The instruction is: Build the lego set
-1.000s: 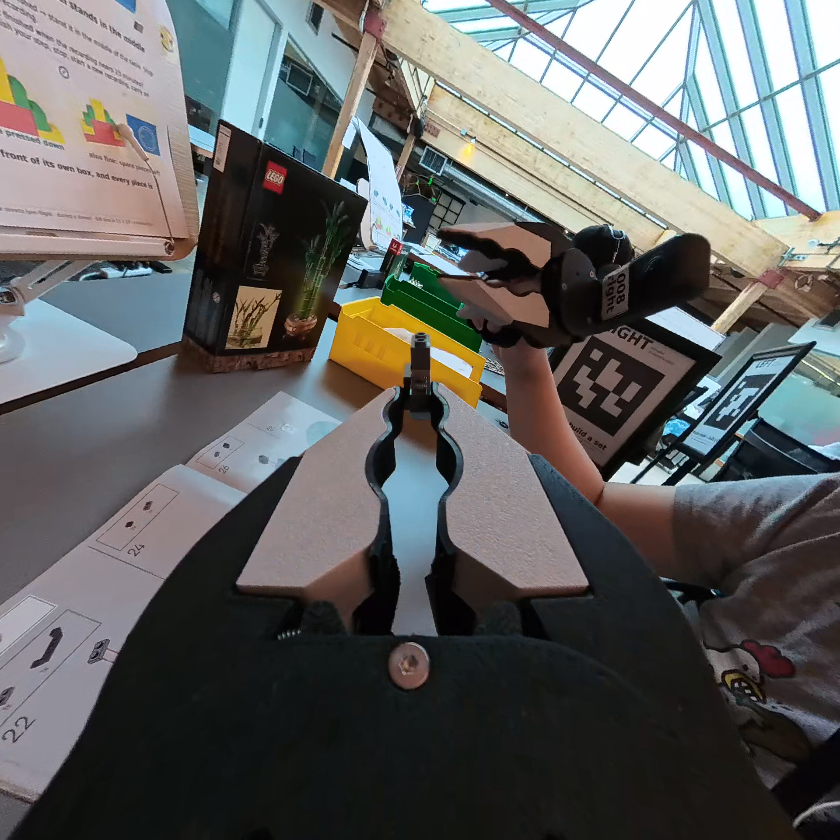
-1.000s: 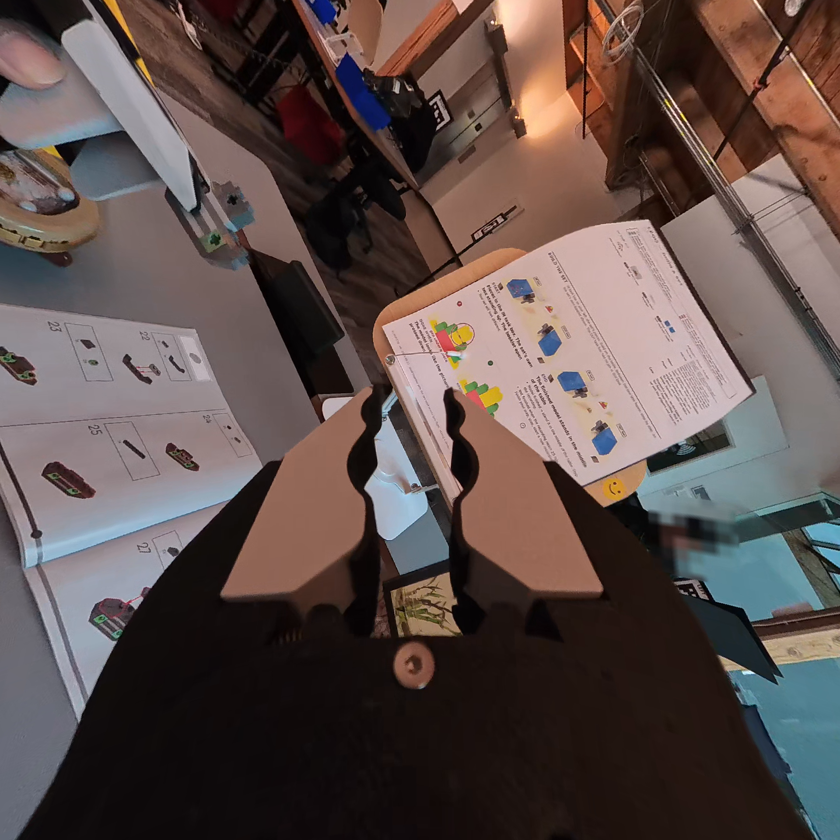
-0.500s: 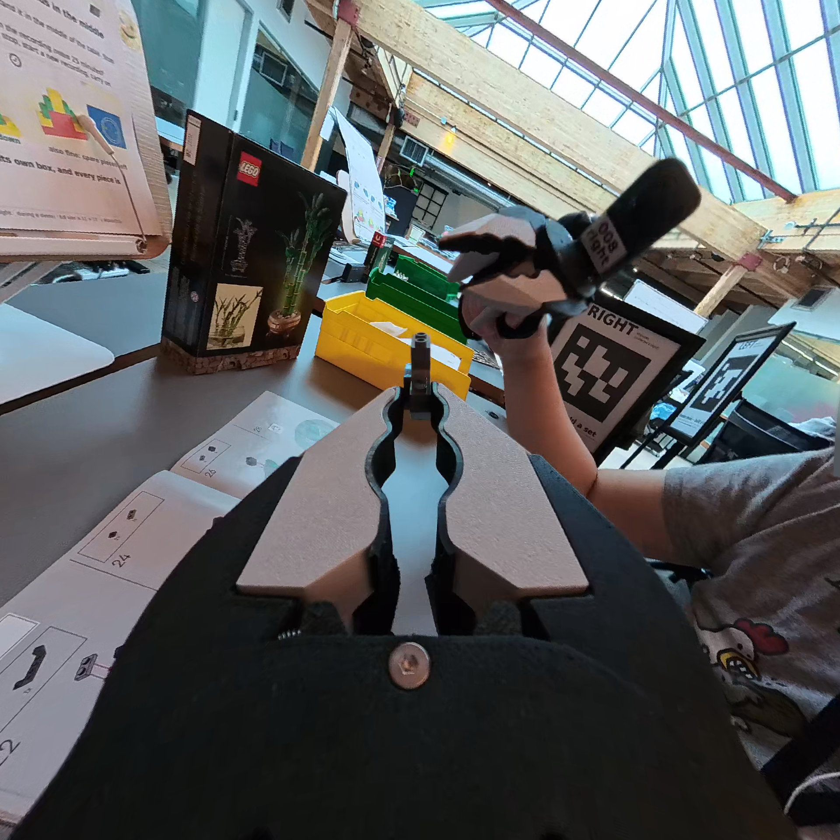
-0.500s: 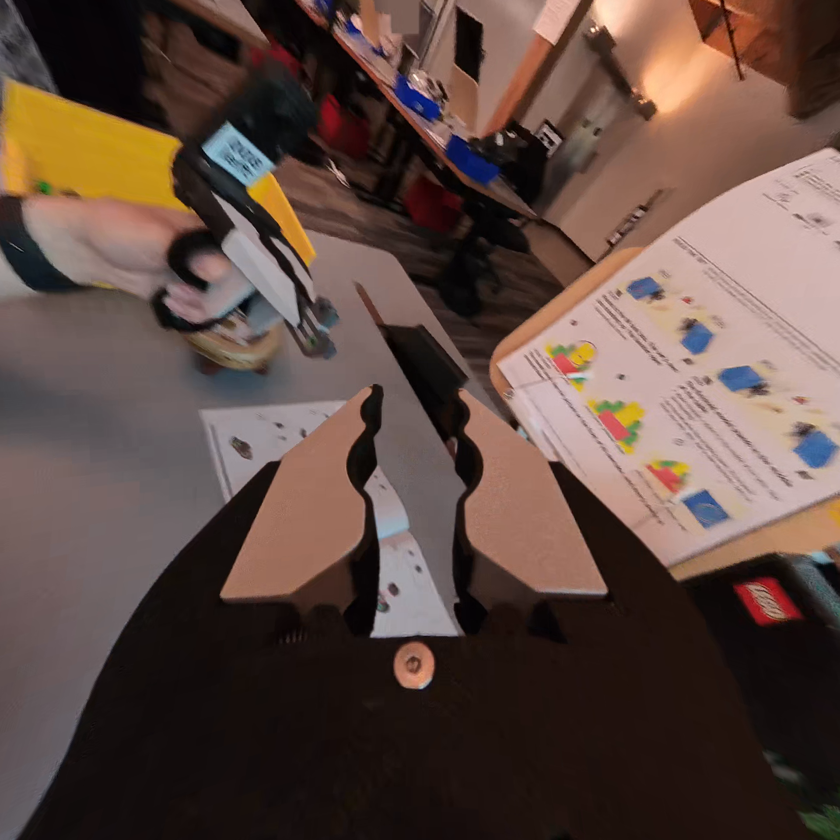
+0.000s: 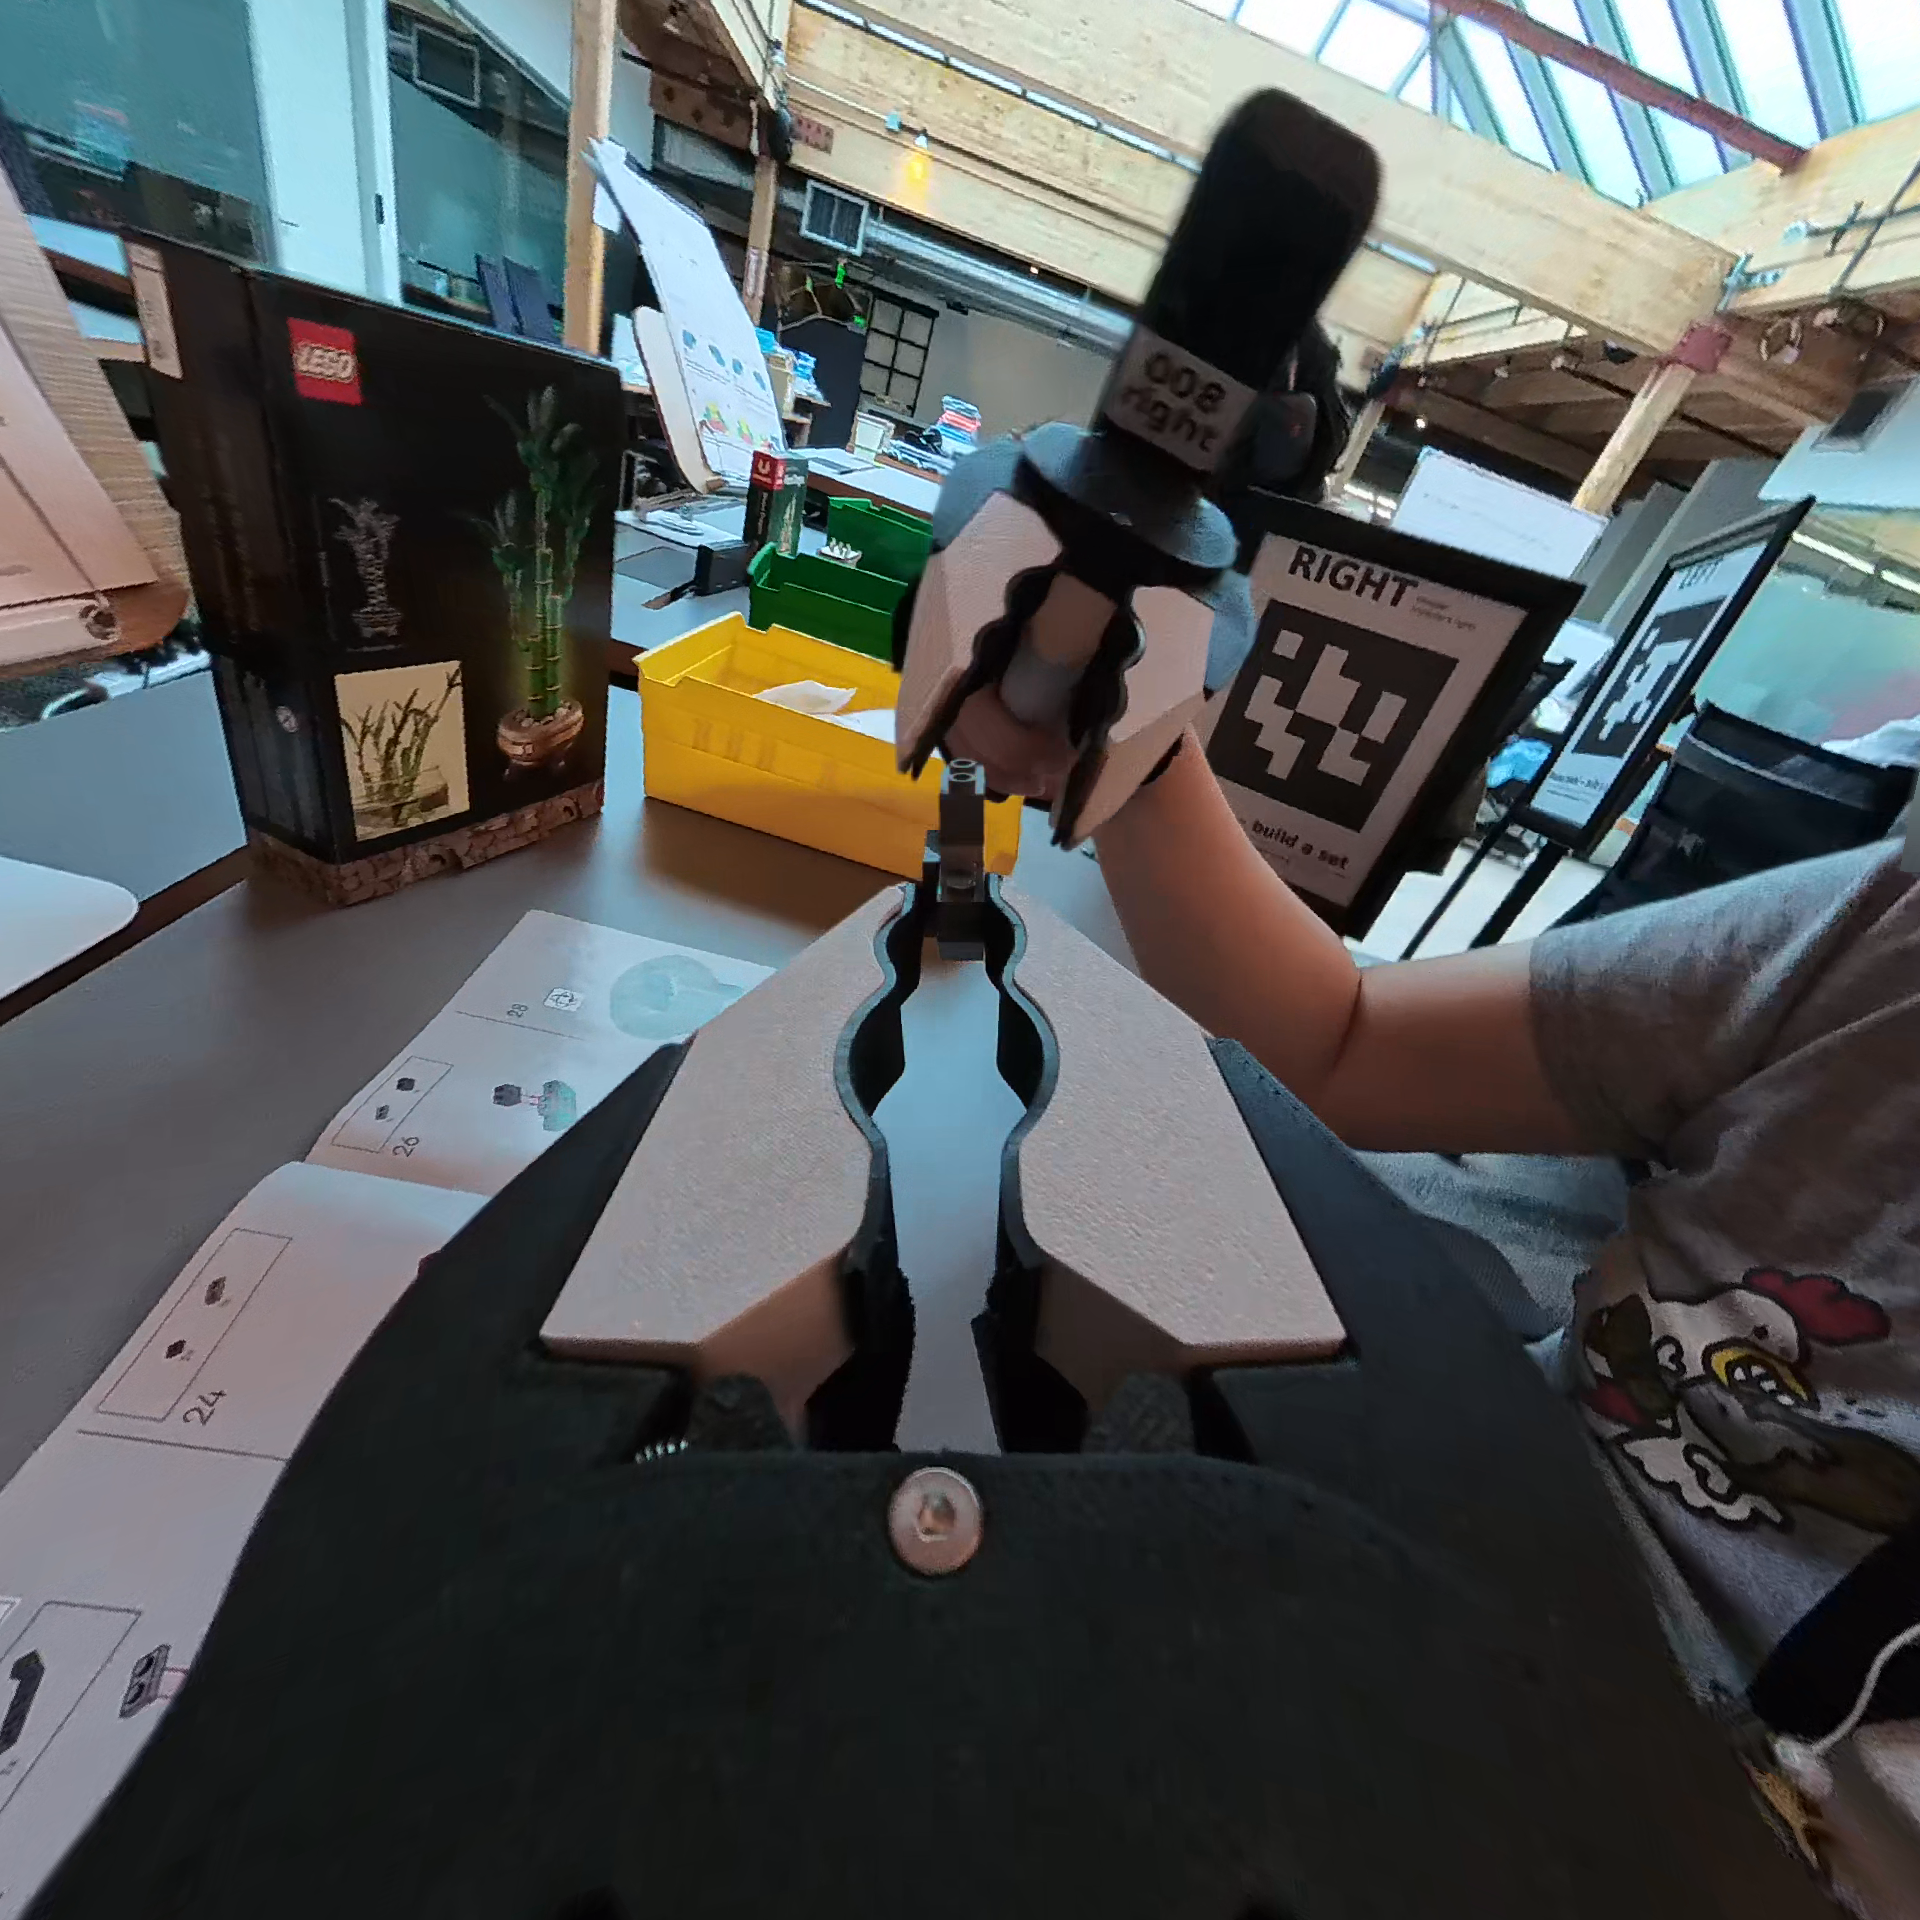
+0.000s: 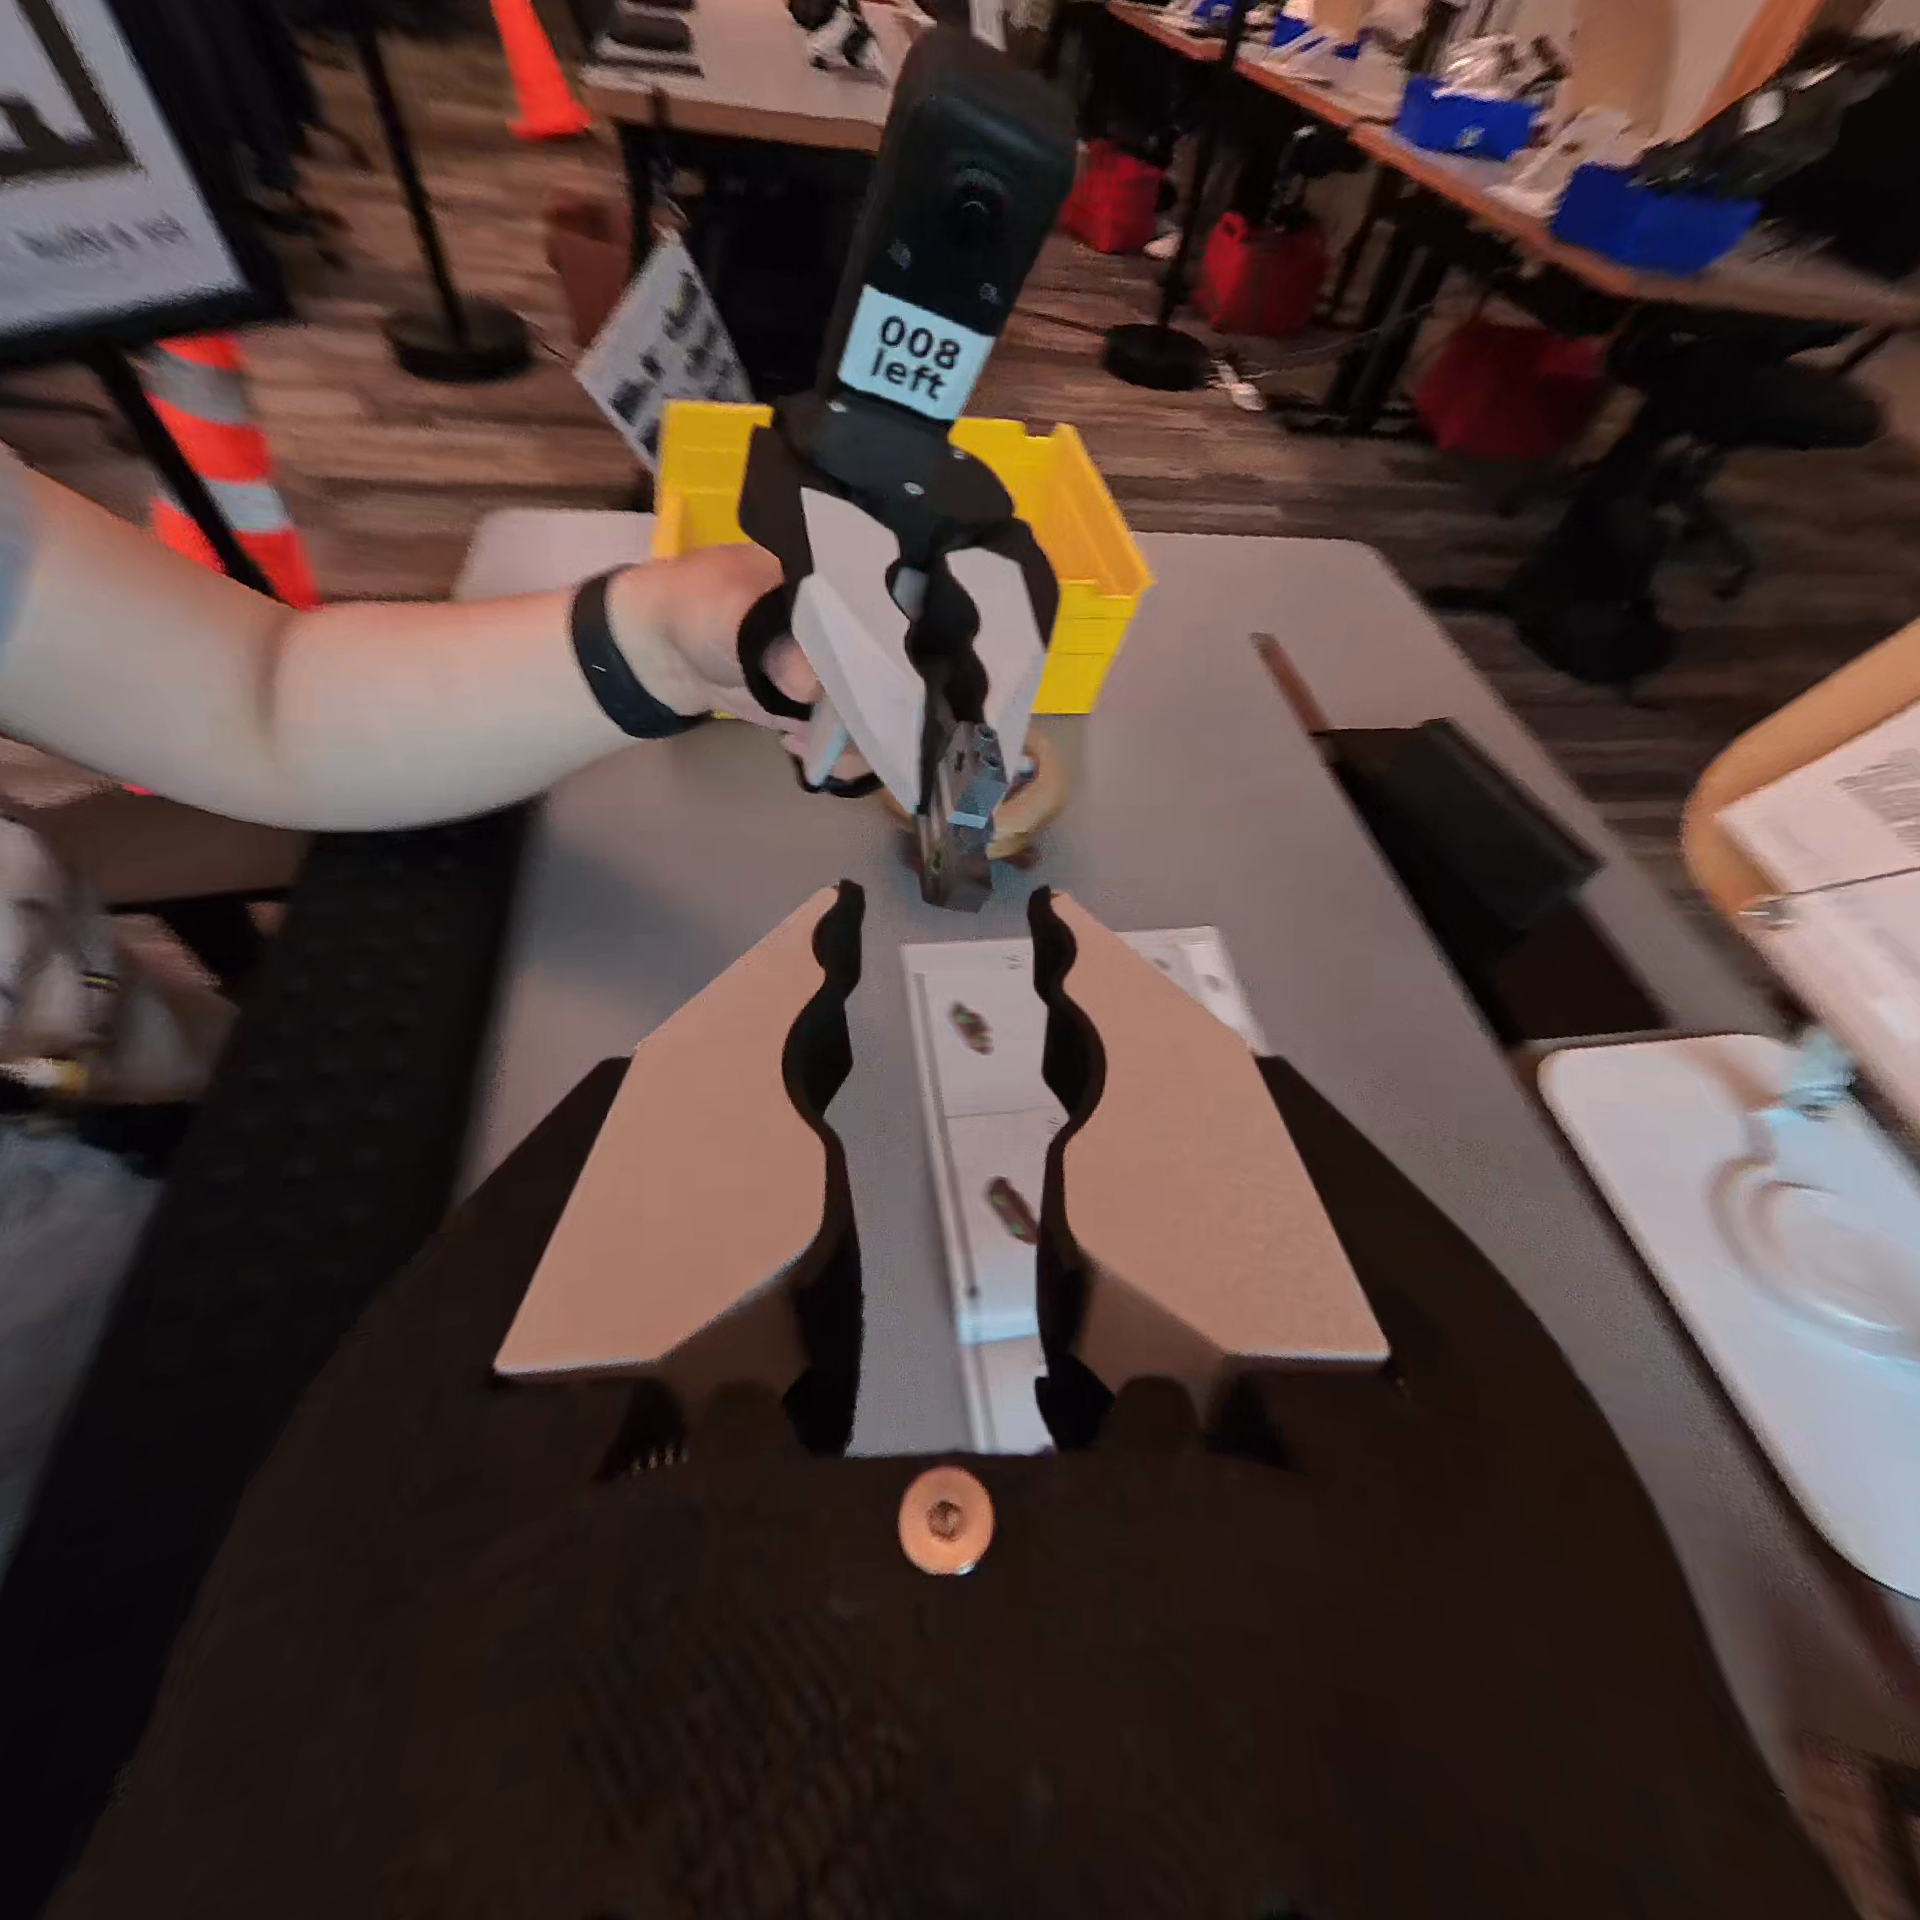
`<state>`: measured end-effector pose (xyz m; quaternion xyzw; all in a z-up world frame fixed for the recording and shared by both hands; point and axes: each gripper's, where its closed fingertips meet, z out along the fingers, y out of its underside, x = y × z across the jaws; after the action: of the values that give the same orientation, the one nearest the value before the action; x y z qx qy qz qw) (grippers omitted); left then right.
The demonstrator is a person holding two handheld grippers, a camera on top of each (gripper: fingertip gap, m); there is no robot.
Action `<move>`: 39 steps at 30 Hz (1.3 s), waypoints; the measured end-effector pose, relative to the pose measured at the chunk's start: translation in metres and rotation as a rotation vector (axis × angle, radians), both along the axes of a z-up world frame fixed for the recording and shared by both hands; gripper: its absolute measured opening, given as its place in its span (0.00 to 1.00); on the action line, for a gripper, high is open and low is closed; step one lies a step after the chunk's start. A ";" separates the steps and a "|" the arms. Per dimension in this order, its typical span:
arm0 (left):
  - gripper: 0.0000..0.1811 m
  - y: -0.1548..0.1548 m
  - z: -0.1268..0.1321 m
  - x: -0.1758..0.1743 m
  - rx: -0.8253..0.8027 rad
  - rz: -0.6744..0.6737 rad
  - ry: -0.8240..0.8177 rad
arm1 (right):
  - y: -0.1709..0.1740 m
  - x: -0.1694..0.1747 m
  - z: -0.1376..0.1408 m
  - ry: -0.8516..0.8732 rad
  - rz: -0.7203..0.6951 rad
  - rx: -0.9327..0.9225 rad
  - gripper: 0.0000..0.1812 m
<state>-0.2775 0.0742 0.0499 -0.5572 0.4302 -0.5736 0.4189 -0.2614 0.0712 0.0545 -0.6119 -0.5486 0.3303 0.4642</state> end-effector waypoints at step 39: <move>0.32 0.036 -0.001 -0.069 0.208 0.261 0.166 | 0.016 -0.036 -0.161 -0.484 0.103 -0.218 0.05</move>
<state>-0.3469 0.1106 0.0491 -0.6072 0.4445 -0.4188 0.5083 -0.2973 0.0868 -0.1060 -0.6907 -0.6352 0.2547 0.2334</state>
